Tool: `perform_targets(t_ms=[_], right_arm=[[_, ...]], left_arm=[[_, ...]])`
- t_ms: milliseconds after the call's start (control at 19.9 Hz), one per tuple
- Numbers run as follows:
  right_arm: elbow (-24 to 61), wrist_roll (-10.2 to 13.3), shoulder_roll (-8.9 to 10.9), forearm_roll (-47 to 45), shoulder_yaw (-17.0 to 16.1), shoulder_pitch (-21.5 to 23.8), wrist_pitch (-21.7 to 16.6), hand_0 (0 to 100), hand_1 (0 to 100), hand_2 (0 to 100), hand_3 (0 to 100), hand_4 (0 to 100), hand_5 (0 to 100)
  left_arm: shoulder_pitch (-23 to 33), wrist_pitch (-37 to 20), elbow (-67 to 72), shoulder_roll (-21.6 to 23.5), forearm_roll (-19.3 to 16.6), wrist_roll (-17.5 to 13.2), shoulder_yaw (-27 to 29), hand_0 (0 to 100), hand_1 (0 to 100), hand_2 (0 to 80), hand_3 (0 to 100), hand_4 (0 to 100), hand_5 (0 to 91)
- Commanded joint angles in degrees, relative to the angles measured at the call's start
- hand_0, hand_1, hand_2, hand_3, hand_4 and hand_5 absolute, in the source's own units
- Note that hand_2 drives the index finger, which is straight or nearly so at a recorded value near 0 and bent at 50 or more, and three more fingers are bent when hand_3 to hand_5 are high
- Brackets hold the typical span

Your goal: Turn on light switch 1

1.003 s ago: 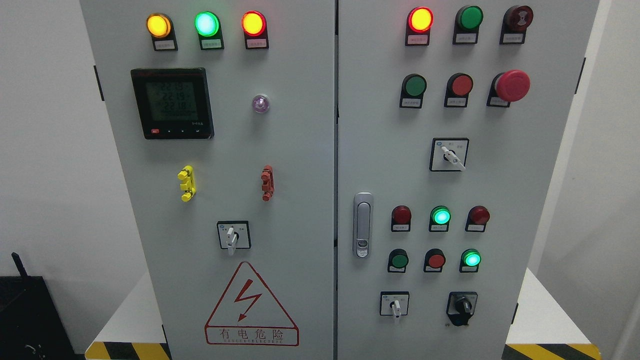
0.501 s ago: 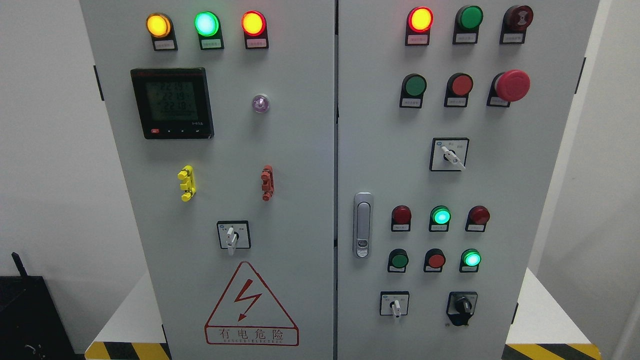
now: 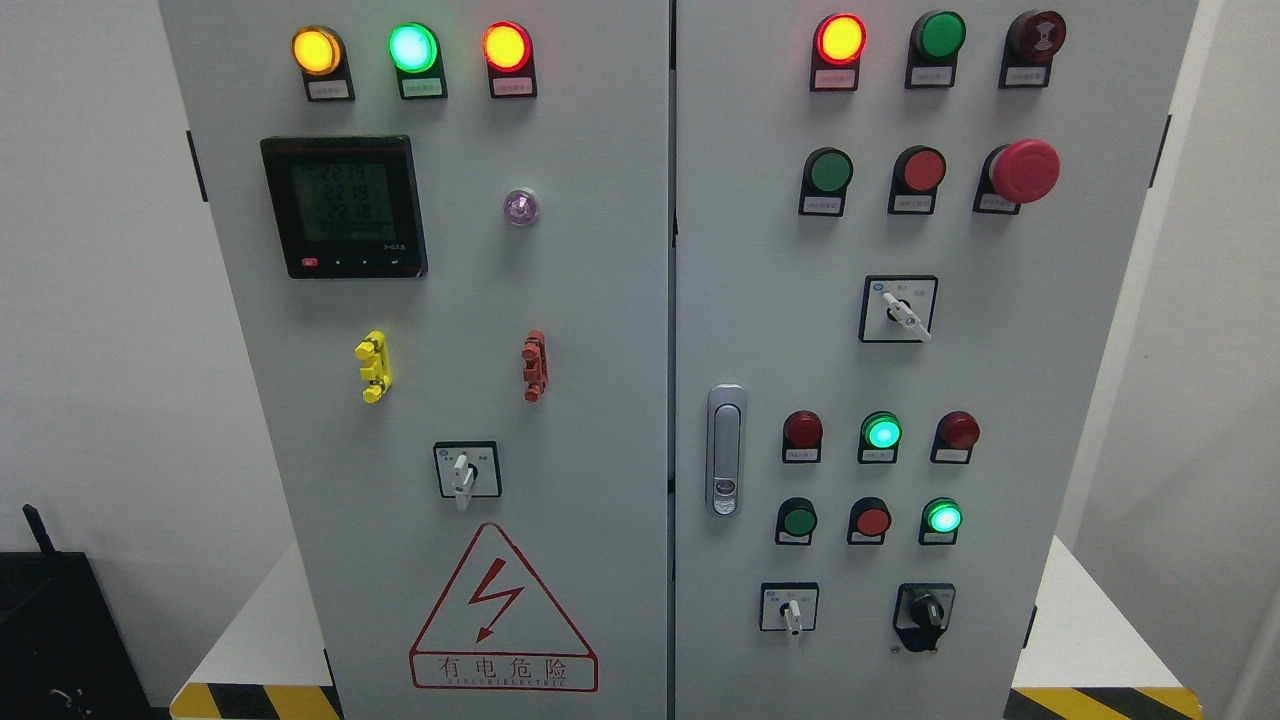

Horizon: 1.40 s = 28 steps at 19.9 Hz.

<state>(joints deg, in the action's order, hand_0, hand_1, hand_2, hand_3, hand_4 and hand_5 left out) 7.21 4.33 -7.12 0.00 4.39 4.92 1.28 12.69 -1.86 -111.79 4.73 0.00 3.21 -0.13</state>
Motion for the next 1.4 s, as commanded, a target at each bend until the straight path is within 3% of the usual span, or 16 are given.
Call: perform_targets(t_ms=[0, 150, 301, 652, 1003, 1203, 1354], right_arm=[[0.0, 0.0, 0.0, -1.4, 0.0, 0.0, 0.0, 0, 0, 0, 0, 0, 0], [0.0, 0.0, 0.0, -1.4, 0.0, 0.0, -0.1, 0, 0, 0, 0, 0, 0], [0.0, 0.0, 0.0, -1.4, 0.0, 0.0, 0.0, 0, 0, 0, 0, 0, 0], [0.0, 0.0, 0.0, -1.4, 0.0, 0.0, 0.0, 0, 0, 0, 0, 0, 0], [0.0, 0.0, 0.0, -1.4, 0.0, 0.0, 0.0, 0, 0, 0, 0, 0, 0], [0.0, 0.0, 0.0, -1.4, 0.0, 0.0, -0.1, 0, 0, 0, 0, 0, 0], [0.0, 0.0, 0.0, -1.4, 0.0, 0.0, 0.0, 0, 0, 0, 0, 0, 0]], left_arm=[[-6.1, 2.7, -7.4, -1.4, -1.8, 0.0, -2.2, 37, 76, 34.4, 61, 77, 61.4], [-9.4, 8.1, -7.4, -2.7, -1.9, 0.7, -2.7, 35, 75, 34.7, 62, 78, 62.1], [-12.4, 13.4, -7.4, -4.5, -1.9, 2.2, -2.9, 25, 74, 37.3, 65, 79, 65.7], [-18.9, 23.1, -7.2, -7.3, -1.9, 4.2, -3.5, 12, 78, 52.3, 79, 86, 73.2], [-22.0, 25.5, -7.1, -8.1, -3.3, 6.8, -3.5, 9, 78, 55.7, 86, 89, 77.9], [-22.3, 25.9, -7.0, -9.2, -3.4, 10.9, -3.5, 7, 78, 55.9, 87, 90, 78.1], [-22.4, 27.9, -7.0, -10.4, -3.8, 11.1, -3.6, 7, 78, 55.0, 87, 90, 78.1]])
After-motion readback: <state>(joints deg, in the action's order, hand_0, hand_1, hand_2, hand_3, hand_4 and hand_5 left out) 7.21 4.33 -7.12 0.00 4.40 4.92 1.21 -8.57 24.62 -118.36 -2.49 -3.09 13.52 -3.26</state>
